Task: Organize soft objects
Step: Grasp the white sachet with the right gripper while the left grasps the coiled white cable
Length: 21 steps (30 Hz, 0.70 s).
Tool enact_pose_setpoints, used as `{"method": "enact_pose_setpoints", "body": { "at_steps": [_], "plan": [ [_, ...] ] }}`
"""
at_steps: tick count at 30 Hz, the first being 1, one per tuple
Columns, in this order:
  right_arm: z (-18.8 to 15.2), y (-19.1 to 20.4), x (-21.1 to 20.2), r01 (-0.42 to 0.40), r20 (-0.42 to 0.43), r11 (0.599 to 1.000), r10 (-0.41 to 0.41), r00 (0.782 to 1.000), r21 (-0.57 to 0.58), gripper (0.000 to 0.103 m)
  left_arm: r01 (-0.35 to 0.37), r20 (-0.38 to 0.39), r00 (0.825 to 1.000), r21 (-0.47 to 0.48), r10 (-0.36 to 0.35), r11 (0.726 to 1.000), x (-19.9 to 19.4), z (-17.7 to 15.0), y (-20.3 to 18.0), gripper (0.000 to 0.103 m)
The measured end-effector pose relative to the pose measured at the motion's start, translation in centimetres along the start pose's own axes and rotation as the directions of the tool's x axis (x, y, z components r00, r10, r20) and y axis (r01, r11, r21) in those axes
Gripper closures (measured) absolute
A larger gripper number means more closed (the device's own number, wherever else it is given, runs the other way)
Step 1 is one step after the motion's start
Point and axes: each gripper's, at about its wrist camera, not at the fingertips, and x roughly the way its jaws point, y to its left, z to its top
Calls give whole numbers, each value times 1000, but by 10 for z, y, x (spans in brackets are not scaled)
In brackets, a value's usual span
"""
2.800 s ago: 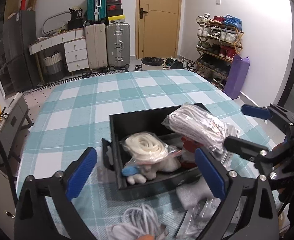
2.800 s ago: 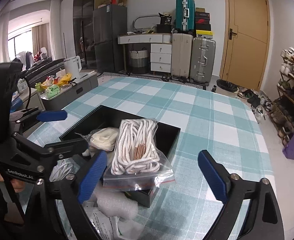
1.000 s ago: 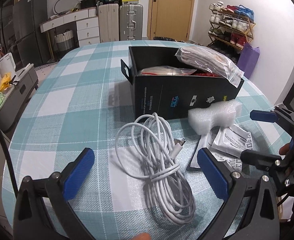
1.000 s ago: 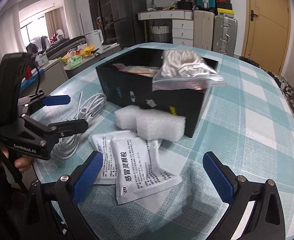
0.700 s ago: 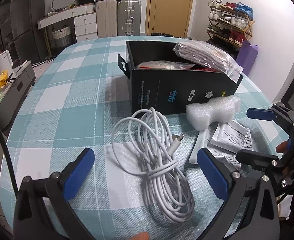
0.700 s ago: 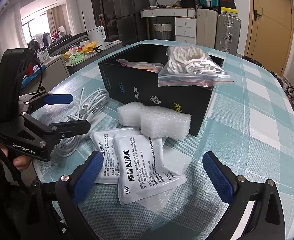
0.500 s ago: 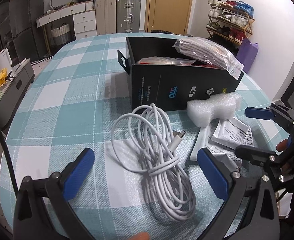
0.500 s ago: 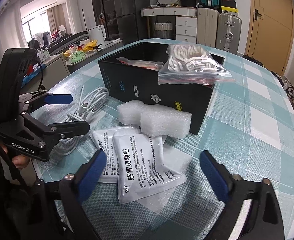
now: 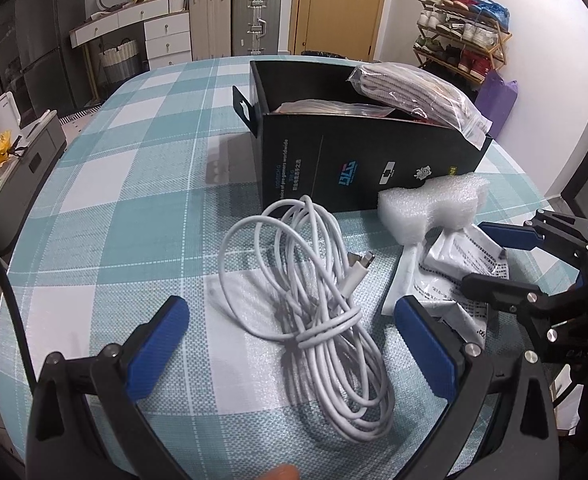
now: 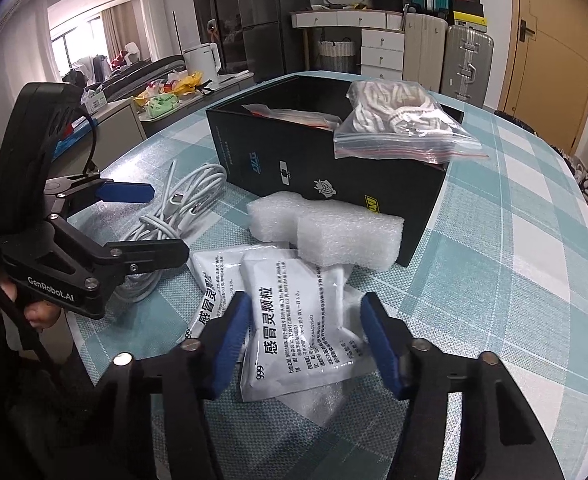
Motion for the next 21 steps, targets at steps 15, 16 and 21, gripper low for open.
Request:
{"method": "enact_pose_setpoints", "body": {
  "at_steps": [15, 16, 21],
  "plan": [
    [-5, 3, -13, -47, 53, 999, 48, 997, -8, 62, 4, -20, 1000, 6, -4, 1000, 3, 0, -3, 1],
    [-6, 4, -15, -45, 56, 999, 45, 997, -9, 62, 8, -21, 1000, 3, -8, 1000, 2, 0, -3, 2],
    [-12, 3, -22, -36, 63, 999, 35, 997, 4, 62, 12, -4, 1000, 3, -12, 1000, -2, -2, -1, 12]
  ]
}}
